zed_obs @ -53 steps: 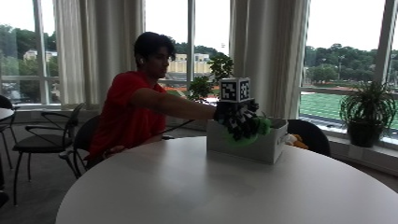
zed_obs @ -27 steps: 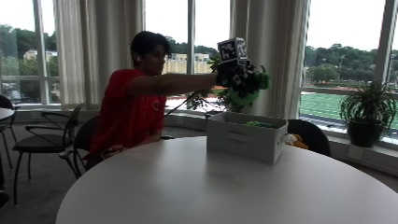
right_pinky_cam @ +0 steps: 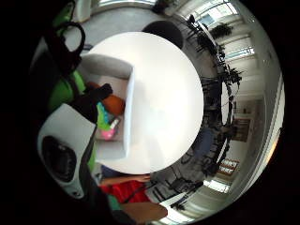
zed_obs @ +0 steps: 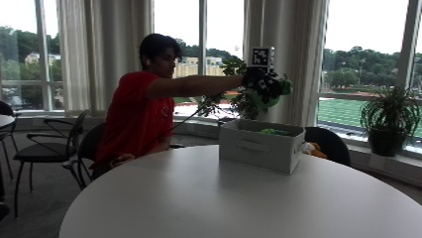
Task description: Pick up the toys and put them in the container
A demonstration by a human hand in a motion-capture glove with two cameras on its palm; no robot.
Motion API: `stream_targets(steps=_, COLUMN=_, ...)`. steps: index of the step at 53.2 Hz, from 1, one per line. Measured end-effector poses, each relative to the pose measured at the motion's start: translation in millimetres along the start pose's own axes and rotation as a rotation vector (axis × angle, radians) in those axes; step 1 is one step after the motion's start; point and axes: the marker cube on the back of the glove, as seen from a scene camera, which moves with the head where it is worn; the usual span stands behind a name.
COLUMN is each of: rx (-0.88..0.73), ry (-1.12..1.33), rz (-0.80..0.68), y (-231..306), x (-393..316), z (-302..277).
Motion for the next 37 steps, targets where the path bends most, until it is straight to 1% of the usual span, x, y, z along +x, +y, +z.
stream_targets(steps=5, rx=-0.063, ry=-0.014, rz=0.111, y=-7, x=-13, z=13)
stream_targets(steps=10, rx=-0.126, ry=0.044, rz=0.208, y=-10, x=-8, z=22)
stream_targets(steps=16, rx=-0.304, ry=0.098, rz=0.206, y=-4, x=-10, z=35)
stream_targets(steps=19, rx=-0.4, ry=0.088, rz=0.217, y=0, x=-6, z=40)
stream_targets(steps=21, rx=-0.435, ry=0.065, rz=0.201, y=2, x=-5, z=42)
stream_targets(steps=24, rx=-0.422, ry=0.027, rz=0.096, y=7, x=-5, z=41)
stream_targets(steps=26, rx=-0.384, ry=-0.007, rz=0.016, y=10, x=-6, z=38)
stream_targets(steps=28, rx=-0.34, ry=-0.036, rz=-0.027, y=12, x=-7, z=34)
stream_targets(steps=31, rx=-0.285, ry=-0.037, rz=-0.14, y=18, x=0, z=27)
stream_targets(steps=32, rx=-0.269, ry=-0.028, rz=-0.154, y=19, x=3, z=26)
stream_targets(steps=35, rx=-0.229, ry=-0.005, rz=-0.096, y=21, x=5, z=19)
stream_targets(steps=37, rx=-0.217, ry=-0.01, rz=-0.093, y=24, x=6, z=14)
